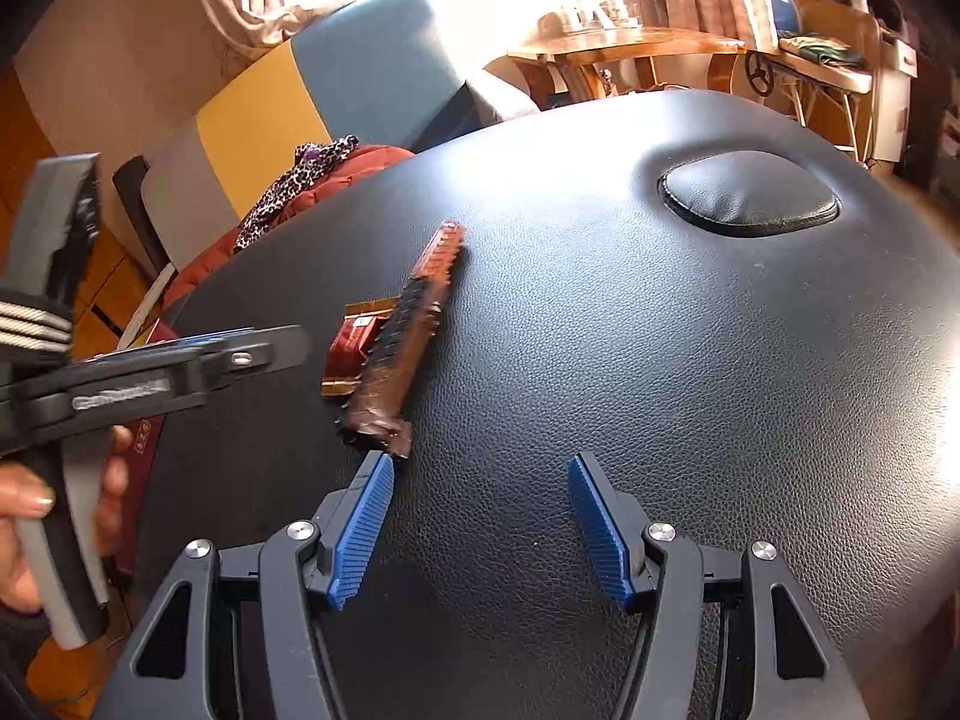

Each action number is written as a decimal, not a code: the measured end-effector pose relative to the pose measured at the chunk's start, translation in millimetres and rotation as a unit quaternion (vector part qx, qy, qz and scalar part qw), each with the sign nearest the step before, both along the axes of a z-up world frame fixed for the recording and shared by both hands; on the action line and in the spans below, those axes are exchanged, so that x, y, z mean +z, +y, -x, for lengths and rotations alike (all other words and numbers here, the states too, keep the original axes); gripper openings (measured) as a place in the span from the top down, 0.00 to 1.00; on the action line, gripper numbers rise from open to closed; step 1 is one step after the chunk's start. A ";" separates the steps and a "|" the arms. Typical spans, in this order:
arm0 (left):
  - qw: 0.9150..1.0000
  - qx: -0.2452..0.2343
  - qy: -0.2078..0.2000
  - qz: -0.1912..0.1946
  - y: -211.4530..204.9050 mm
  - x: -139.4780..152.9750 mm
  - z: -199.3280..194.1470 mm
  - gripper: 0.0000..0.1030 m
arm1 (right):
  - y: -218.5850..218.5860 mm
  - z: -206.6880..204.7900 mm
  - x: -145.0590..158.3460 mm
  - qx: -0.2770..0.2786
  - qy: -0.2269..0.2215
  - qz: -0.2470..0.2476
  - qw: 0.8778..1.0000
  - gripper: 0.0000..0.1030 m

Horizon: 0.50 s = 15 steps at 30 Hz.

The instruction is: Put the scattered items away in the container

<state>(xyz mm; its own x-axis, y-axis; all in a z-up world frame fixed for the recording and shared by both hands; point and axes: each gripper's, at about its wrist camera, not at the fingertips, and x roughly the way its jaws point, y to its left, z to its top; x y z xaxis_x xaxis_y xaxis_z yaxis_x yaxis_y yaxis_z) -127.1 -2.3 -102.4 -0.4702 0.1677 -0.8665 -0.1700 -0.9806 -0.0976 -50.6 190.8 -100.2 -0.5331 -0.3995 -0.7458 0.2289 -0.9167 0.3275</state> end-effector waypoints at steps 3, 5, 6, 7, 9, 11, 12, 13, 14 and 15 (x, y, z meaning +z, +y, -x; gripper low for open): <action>1.000 -0.002 -0.006 0.009 6.3 -6.9 7.8 0.40 | -1.5 5.5 -1.0 -0.002 0.002 0.003 1.000 0.40; 1.000 -0.002 -0.005 0.014 9.1 -9.0 9.3 0.40 | -1.8 8.3 -1.4 -0.001 0.003 0.005 1.000 0.39; 1.000 -0.002 -0.004 0.018 10.2 -10.1 10.4 0.40 | -2.0 9.7 -1.6 0.000 0.004 0.006 1.000 0.39; 1.000 -0.003 -0.003 0.020 11.0 -10.8 11.0 0.40 | -2.4 11.0 -1.9 0.000 0.004 0.007 1.000 0.39; 1.000 -0.003 0.001 0.027 12.2 -11.4 12.8 0.41 | -2.7 13.2 -2.7 0.002 0.006 0.007 1.000 0.39; 0.999 -0.003 0.004 0.033 13.0 -12.8 15.0 0.45 | -2.8 15.0 -3.4 0.003 0.006 0.009 1.000 0.38; 0.999 0.002 0.003 0.035 11.6 -14.7 15.6 0.47 | -3.2 15.1 -3.6 0.004 0.007 0.008 1.000 0.37; 0.999 0.007 0.002 0.037 10.0 -16.6 16.3 0.55 | -3.9 15.0 -3.7 0.005 0.009 0.007 1.000 0.37; 0.999 0.012 -0.004 0.036 7.4 -19.5 15.7 0.61 | -4.8 14.4 -3.4 0.007 0.010 0.004 1.000 0.36; 0.999 0.012 -0.003 0.030 4.0 -20.4 13.0 0.61 | -5.9 13.8 -3.2 0.008 0.012 0.000 1.000 0.36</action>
<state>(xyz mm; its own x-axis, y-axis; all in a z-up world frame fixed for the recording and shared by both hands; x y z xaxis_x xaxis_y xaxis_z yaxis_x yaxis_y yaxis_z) -140.1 1.8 -122.8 -0.4684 0.1035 -0.8774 -0.1456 -0.9886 -0.0389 -64.4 184.9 -103.4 -0.5443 -0.4090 -0.7324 0.2518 -0.9125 0.3224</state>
